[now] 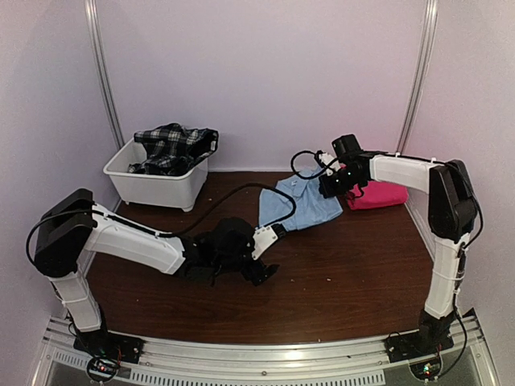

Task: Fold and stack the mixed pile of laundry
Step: Place the square-folded T-shirt at the corner of the board.

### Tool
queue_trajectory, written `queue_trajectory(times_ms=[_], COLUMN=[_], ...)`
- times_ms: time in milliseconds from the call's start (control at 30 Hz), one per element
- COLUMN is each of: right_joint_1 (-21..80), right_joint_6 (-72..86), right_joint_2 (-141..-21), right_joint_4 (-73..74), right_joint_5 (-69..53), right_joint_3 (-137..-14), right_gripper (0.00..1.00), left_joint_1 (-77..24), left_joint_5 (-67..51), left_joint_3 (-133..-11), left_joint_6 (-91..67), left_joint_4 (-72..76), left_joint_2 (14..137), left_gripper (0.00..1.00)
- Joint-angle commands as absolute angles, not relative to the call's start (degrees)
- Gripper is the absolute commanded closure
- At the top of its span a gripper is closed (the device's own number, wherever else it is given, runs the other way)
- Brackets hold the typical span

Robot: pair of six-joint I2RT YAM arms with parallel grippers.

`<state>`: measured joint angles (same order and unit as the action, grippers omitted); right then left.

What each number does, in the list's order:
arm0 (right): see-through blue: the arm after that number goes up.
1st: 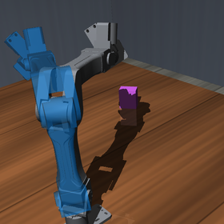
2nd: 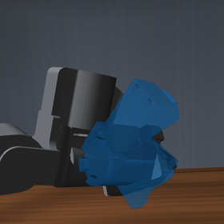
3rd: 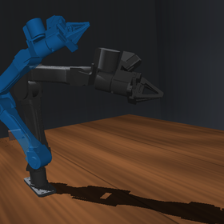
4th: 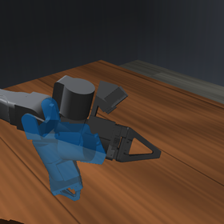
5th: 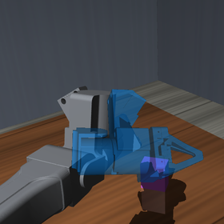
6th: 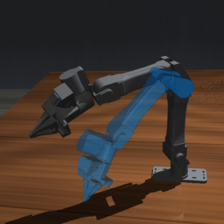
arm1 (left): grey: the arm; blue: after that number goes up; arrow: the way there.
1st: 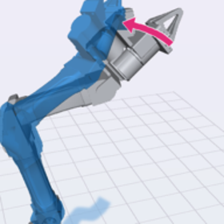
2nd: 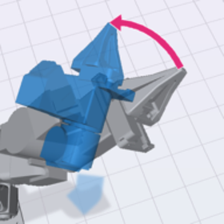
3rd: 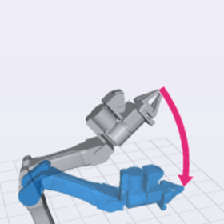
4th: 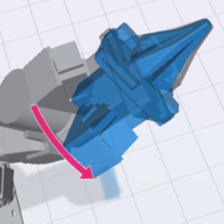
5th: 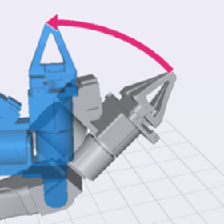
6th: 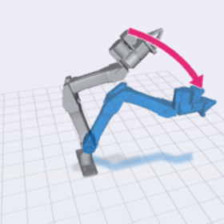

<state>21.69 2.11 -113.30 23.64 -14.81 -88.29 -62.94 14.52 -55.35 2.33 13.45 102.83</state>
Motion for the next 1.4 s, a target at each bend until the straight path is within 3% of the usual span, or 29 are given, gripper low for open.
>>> queue_trajectory(times_ms=[0,500,1367], right_joint_1=[20.41,14.42,13.18], right_joint_6=[-8.24,-16.67,-20.18], right_joint_2=[-117.49,-117.98,-112.98], right_joint_4=[32.87,41.54,45.96], right_joint_5=[-0.52,5.72,12.65], right_joint_3=[-97.29,-111.76,-124.71], right_gripper=[1.0,1.0,1.0], left_joint_1=[-62.42,-62.31,-62.16], left_joint_5=[15.63,15.76,16.3], left_joint_3=[-54.67,-53.26,-53.62], left_joint_6=[0.94,0.79,1.93], left_joint_4=[13.49,13.1,10.82], left_joint_2=[101.98,101.29,100.59], left_gripper=[0.02,0.02,0.02])
